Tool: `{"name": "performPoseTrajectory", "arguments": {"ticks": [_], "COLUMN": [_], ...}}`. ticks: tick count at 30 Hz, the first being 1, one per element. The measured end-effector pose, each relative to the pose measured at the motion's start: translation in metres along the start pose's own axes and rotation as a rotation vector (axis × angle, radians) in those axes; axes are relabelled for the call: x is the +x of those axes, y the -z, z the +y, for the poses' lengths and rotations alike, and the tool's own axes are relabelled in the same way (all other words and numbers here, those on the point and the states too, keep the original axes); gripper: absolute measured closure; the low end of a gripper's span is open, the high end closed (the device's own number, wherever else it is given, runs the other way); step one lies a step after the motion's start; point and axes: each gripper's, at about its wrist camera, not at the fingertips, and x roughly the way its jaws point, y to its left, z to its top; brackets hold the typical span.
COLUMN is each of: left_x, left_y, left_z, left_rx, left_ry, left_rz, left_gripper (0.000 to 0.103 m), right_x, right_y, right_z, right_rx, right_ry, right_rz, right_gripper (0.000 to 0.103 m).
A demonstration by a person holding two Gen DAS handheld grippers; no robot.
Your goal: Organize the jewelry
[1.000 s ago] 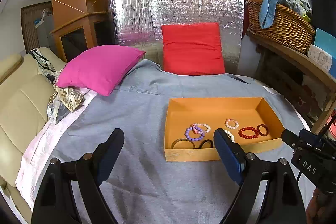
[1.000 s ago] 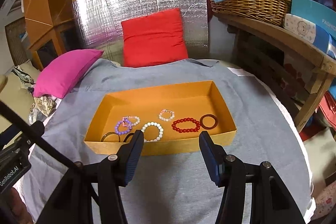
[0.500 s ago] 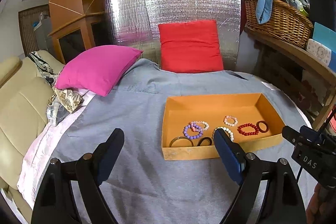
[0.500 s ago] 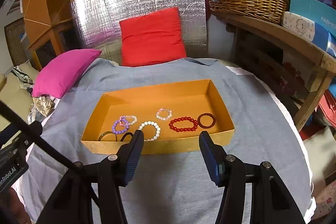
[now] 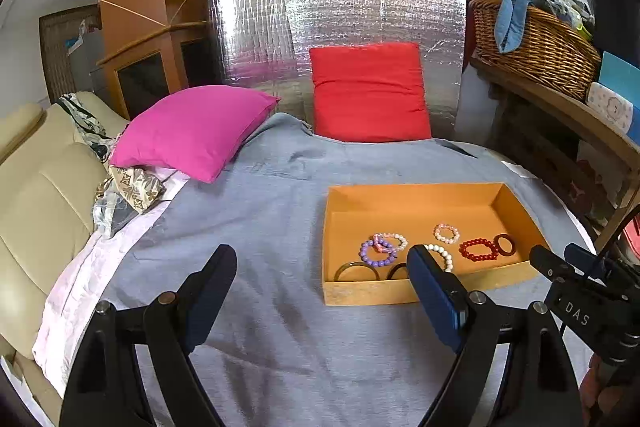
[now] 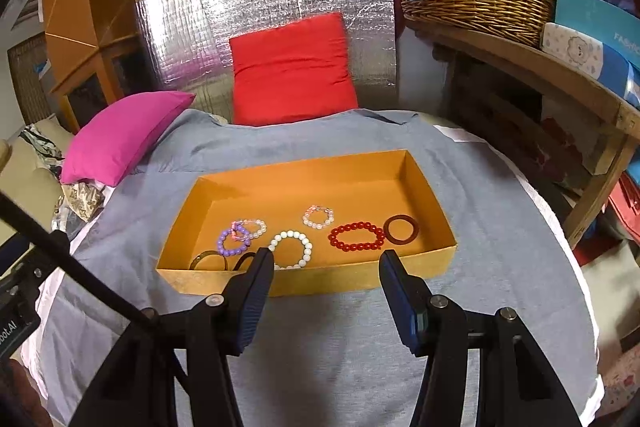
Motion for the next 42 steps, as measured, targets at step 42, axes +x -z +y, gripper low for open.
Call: {"name": "performPoseTrajectory", "arguments": {"ticks": [42], "left_x": [0.011], "left_y": [0.002], "left_z": [-0.040], "left_rx": [0.055], "left_ry": [0.021], "left_rz": [0.021], "left_gripper": [0.016], "right_x": [0.003], "right_y": [0.003], "right_z": [-0.031], "right_rx": [0.009], "right_ry": [0.031], "right_rz": [-0.009], "right_gripper": [0.044]}}
